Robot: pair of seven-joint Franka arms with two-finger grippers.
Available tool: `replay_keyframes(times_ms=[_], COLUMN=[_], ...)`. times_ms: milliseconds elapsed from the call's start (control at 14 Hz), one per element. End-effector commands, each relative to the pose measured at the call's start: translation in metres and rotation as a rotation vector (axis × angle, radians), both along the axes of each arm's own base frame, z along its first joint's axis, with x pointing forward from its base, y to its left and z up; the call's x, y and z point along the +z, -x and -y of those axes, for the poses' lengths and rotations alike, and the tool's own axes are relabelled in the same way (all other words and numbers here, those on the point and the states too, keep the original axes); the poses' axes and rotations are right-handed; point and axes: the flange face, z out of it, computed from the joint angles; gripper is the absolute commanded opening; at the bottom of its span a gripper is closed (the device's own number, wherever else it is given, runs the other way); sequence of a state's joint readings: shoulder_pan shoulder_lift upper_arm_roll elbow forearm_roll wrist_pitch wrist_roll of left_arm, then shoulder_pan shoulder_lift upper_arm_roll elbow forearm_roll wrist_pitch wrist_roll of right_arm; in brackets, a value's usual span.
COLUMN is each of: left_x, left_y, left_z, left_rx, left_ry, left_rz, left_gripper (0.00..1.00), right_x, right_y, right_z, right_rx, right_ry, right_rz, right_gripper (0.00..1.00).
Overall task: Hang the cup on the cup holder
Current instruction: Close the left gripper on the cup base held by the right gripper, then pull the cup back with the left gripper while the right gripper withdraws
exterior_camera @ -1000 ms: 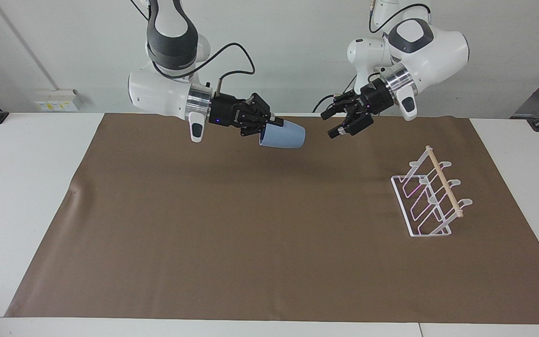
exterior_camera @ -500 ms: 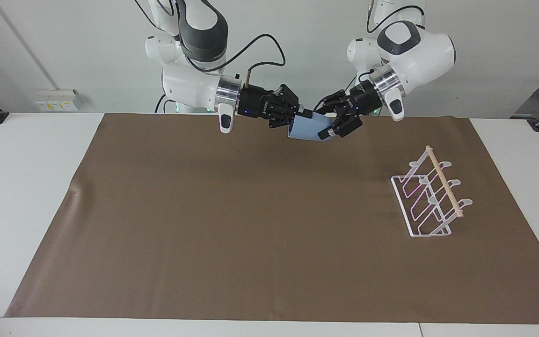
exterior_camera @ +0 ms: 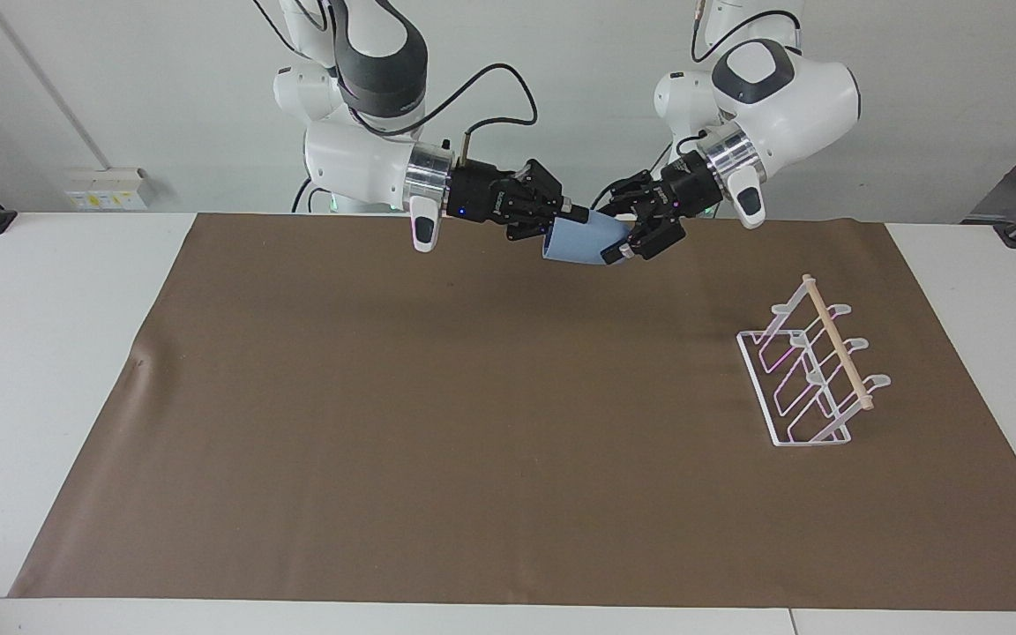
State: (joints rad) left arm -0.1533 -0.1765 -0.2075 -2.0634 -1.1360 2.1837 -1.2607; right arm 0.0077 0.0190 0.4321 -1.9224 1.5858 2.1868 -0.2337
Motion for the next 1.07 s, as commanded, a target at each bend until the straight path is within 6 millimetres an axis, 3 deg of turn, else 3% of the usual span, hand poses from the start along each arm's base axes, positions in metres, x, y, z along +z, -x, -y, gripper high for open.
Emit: replay_keyframes(times_ms=[0,429,500,714,857,1000], left_x=[0.001,0.001,0.001,0.001,0.000,-0.005], left_y=[0.007,0.007,0.007,0.006,0.004,0.004], left_z=[0.005,0.004,0.004,0.002,-0.002,-0.007], left_rx=[-0.019,-0.020,-0.022,-0.016,-0.016,-0.083], left_ry=[-0.015,-0.016,-0.016,-0.018,-0.032,-0.190], left_rz=[0.012,0.011,0.011,0.014,0.023,0.087], left_gripper=[0.00,0.00,0.00,0.00,0.00,0.00], right_x=[0.014,0.014,0.014,0.013,0.013,0.014], right_y=[0.001,0.000,0.000,-0.003,-0.004,-0.005], right_z=[0.007,0.007,0.009,0.013,0.014,0.017], right_rx=[-0.071,-0.072,-0.081,-0.137,-0.141,-0.140], right_ry=[-0.013,-0.012,-0.006,0.008,0.008,0.028], right_rz=[-0.014,-0.016,-0.024,-0.045,-0.051,-0.040], right_gripper=[0.00,0.00,0.41,0.88,1.00,1.00])
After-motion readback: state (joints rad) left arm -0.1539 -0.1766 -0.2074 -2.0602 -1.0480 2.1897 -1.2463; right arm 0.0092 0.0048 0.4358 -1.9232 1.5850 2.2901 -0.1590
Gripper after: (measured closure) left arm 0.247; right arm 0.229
